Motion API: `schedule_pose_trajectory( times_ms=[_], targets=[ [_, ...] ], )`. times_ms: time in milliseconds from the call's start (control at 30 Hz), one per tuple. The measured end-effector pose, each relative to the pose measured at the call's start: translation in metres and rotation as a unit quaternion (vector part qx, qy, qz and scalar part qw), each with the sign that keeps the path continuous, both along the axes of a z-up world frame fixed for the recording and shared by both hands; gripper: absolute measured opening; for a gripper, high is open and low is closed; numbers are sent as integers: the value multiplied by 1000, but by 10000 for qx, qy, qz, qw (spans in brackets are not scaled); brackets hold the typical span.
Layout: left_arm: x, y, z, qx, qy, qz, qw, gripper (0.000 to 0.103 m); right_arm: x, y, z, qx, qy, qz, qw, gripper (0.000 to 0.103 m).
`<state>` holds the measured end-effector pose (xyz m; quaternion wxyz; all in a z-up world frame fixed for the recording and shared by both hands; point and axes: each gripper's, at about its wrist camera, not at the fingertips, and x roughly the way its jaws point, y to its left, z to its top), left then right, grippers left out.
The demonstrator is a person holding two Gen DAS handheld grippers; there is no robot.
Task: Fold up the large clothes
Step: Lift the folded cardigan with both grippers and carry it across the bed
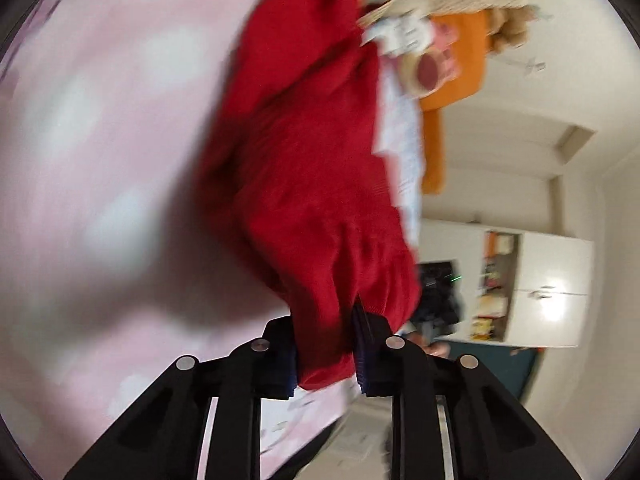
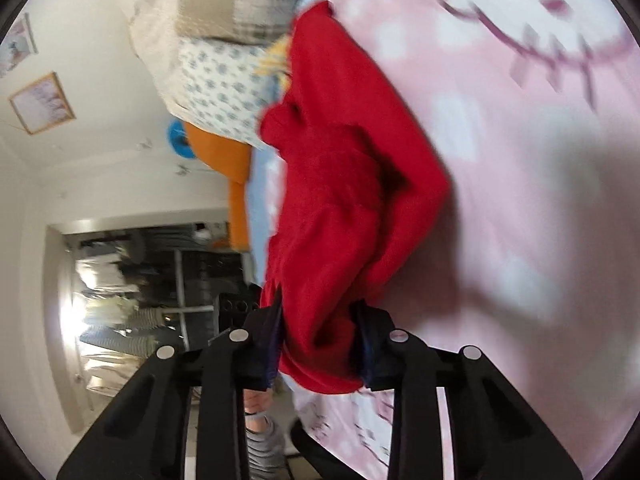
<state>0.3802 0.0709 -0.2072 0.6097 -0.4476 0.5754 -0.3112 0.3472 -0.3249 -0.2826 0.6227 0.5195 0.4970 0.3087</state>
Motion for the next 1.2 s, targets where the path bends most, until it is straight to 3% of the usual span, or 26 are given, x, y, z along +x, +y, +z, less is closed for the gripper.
schedule_pose_trajectory(
  times_ms=[133,300,400,533,700,800,833,867,900,1033,1067,1100,1133,1200],
  targets=[
    [42,5,34,-176,-230,245,9993,25,29,2,28,251,-221,-222,9992,30],
    [113,3,66,319,-352,314,9984,25,98,7,54,172,-235,-480,9984,29],
    [153,14,72,398,-321,435,9977,25,146,8,62,90,-197,-659,9976,29],
    [212,33,46,317,95,866,9957,26,214,22,50,-72,49,-906,9958,29],
    [261,58,-5,1,475,1672,9848,26,272,43,25,64,15,-1318,9913,33],
    [263,64,-34,-527,802,2119,9726,27,285,49,17,245,-202,-1546,9875,49],
    [262,66,-42,-864,880,2293,9655,29,284,48,17,312,-283,-1636,9856,66],
    [260,67,-43,-1053,865,2380,9617,32,283,45,23,409,-400,-1704,9837,93],
    [258,65,-39,-1055,811,2397,9617,34,282,40,35,401,-568,-1705,9829,99],
    [251,63,10,-326,505,2159,9746,37,270,20,94,-524,-1401,-1797,9723,99],
    [249,59,27,-98,322,2114,9768,50,267,18,113,-799,-1721,-1699,9670,99],
    [246,58,46,57,56,2111,9774,91,265,20,128,-1079,-1993,-1572,9612,97],
    [240,58,71,78,-373,2133,9762,100,263,23,140,-1419,-2211,-1448,9539,91],
    [229,56,118,283,-1060,2141,9706,100,260,41,160,-2140,-2656,-1107,9335,71]
  ],
)
